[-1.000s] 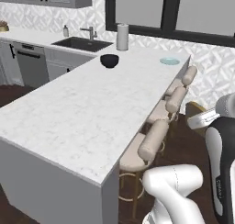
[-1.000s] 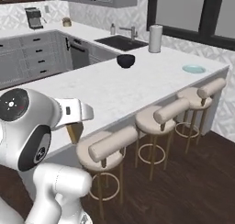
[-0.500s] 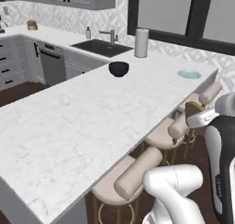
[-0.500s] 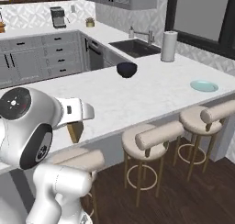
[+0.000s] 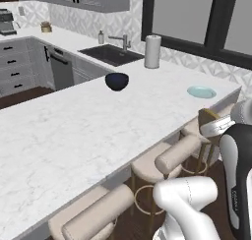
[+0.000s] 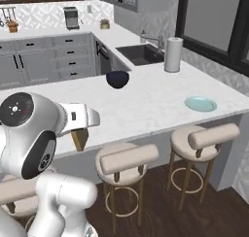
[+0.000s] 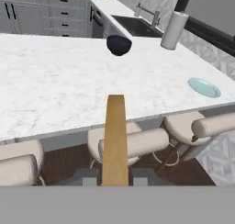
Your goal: Start the toaster. Once the lever pops up, take the bread to the plate on the dining counter.
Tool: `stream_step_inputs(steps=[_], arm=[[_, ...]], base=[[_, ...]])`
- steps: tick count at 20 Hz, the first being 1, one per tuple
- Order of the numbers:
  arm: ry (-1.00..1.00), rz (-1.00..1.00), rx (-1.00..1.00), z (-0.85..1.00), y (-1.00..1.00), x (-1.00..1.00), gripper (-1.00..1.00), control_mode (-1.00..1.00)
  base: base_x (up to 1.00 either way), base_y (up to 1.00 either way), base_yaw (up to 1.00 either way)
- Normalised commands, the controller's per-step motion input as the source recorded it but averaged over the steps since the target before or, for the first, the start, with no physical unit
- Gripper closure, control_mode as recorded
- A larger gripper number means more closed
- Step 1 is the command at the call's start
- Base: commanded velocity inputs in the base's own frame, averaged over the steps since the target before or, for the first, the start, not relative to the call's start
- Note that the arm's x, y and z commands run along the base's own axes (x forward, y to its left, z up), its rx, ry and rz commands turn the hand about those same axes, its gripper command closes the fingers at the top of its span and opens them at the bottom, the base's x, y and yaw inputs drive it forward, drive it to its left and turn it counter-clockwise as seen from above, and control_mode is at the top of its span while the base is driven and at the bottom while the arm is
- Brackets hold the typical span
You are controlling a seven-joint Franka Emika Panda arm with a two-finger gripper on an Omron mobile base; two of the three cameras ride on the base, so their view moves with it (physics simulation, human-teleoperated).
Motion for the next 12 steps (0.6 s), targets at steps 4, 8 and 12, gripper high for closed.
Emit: stream_step_inputs(steps=[4,8,12], arm=[[0.00,0.00,0.00,0.00,0.00,0.00,1.00,1.00],[0.00,0.00,0.00,0.00,0.00,0.00,1.00,1.00],[0.00,0.00,0.00,0.00,0.00,0.00,1.00,1.00]], base=[[0.55,-1.00,0.28],[0.69,-1.00,0.30],[0.72,-1.00,0.35]])
